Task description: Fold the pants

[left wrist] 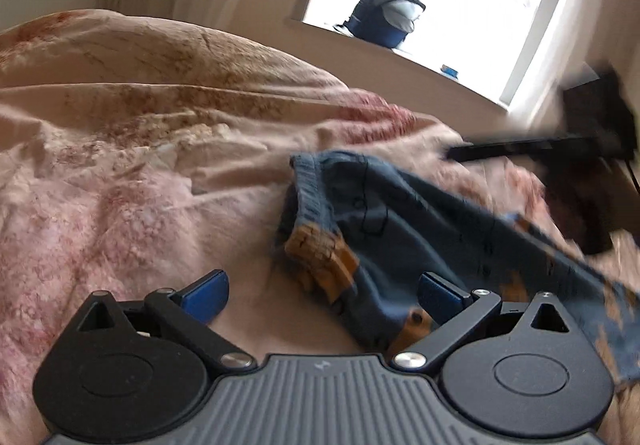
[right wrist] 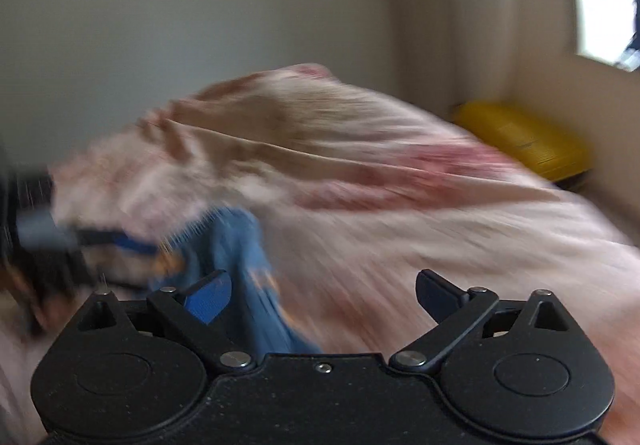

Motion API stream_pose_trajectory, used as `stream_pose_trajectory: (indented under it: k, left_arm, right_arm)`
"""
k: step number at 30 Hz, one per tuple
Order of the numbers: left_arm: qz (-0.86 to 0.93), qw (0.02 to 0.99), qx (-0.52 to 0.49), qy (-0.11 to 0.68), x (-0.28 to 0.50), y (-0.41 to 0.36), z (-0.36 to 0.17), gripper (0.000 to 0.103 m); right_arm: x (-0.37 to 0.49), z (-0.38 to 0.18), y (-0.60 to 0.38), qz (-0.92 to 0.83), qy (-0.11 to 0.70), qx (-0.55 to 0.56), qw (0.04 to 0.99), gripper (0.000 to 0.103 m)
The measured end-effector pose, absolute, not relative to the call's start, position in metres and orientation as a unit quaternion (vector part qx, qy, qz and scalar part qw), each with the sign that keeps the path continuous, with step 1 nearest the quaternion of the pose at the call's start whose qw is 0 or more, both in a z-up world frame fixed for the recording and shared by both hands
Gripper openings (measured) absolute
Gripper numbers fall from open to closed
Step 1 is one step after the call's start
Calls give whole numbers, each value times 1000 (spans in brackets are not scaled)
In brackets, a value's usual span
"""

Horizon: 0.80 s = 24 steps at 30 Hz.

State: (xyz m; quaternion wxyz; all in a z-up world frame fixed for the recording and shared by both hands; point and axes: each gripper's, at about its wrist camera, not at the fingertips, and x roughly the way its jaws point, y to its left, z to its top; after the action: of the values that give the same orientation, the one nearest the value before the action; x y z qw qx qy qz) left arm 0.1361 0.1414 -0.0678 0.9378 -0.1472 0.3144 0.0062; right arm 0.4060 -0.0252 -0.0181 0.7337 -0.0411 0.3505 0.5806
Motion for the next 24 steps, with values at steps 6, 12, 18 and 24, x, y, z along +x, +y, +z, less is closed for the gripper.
stream_pose_trajectory:
  k: [6,12,18,24]
  left_arm:
    - [-20,938,-125,322,134,138,-65,103]
    - [-28,935,-171,310,147,148,-66,103]
    - [-36,916,-260,303,160,171,-76,101]
    - [-21,890,-349,293,167,186,-82,72]
  right_arm:
    - [397,-31,59,651,362,-101,659,38]
    - [401,-39,48,648,338,-95,676,15]
    - [419,-46,30,638,348,-48,685,14]
    - [417,-48,32,636,349,-43,687,17]
